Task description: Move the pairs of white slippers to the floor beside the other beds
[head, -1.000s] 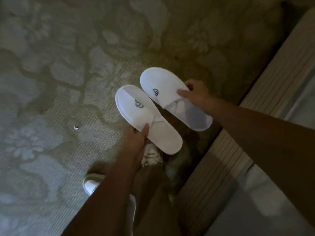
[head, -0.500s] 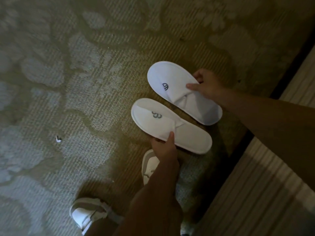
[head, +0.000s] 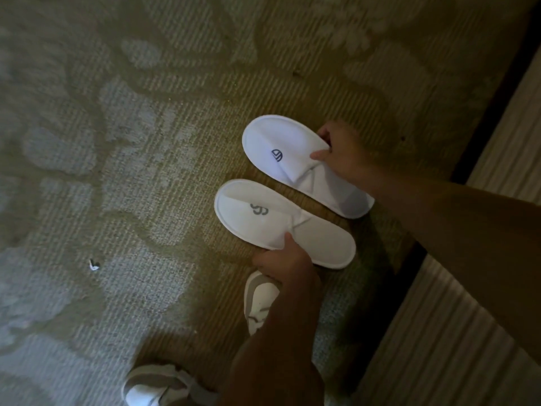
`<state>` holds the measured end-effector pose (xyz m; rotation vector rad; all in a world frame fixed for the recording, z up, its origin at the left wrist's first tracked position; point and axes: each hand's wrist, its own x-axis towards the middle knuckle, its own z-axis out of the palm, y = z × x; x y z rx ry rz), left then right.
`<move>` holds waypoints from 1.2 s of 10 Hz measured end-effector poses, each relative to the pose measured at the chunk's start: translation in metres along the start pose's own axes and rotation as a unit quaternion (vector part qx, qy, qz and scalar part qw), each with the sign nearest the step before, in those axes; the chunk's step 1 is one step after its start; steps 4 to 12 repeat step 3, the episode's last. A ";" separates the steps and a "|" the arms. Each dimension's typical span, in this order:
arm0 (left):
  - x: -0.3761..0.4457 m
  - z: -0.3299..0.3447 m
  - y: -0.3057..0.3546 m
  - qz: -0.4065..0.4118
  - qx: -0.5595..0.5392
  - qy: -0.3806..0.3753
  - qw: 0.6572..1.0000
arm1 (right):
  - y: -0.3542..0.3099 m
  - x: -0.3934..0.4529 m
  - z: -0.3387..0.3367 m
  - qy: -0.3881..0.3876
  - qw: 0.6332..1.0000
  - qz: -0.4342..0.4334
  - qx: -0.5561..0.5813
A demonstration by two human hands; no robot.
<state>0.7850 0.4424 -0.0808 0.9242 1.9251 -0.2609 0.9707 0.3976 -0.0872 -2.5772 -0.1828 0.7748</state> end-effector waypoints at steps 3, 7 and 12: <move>-0.054 -0.087 0.046 0.016 0.087 -0.144 0.986 | -0.041 -0.091 -0.039 0.050 0.994 0.077 0.053; -0.054 -0.087 0.046 0.016 0.087 -0.144 0.986 | -0.041 -0.091 -0.039 0.050 0.994 0.077 0.053; -0.054 -0.087 0.046 0.016 0.087 -0.144 0.986 | -0.041 -0.091 -0.039 0.050 0.994 0.077 0.053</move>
